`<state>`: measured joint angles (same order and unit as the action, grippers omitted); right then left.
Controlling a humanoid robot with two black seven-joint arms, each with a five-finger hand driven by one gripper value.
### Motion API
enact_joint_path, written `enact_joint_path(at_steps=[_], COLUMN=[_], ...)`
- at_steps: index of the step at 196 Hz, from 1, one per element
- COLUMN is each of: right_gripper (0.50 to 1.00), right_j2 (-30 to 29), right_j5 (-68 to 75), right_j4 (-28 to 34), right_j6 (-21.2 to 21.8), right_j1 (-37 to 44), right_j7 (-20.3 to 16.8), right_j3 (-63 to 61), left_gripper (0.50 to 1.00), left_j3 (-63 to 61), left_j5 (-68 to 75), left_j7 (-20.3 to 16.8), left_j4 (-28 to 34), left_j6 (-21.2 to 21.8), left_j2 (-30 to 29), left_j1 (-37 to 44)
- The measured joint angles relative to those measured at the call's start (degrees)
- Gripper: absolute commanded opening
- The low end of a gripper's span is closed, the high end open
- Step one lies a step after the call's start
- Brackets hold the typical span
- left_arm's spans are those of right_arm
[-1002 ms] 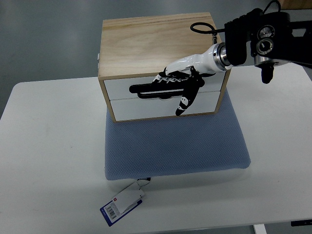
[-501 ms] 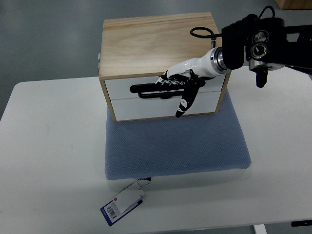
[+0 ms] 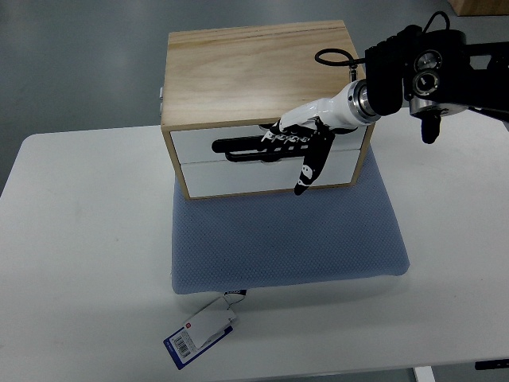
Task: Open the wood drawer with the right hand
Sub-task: 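Pull the upper drawer handle toward the robot with the right hand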
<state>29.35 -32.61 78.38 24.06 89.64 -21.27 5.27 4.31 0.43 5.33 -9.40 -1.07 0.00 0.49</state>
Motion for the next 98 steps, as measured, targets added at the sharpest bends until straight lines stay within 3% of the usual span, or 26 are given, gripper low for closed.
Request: enact_joint_path(at_steps=[98], right_gripper=[0.926], right_j2=[1.9], right_j5=[0.0], right_j4=[1.6], right_j6=[7.2], right_j1=[0.8], right_j7=[0.0], right_j3=[0.0], left_gripper=[1.0], left_j3=[0.0], left_j5=[0.0], left_j7=[0.0], left_j4=[0.0], left_j6=[0.0], left_j2=[0.0], left_j1=[0.0])
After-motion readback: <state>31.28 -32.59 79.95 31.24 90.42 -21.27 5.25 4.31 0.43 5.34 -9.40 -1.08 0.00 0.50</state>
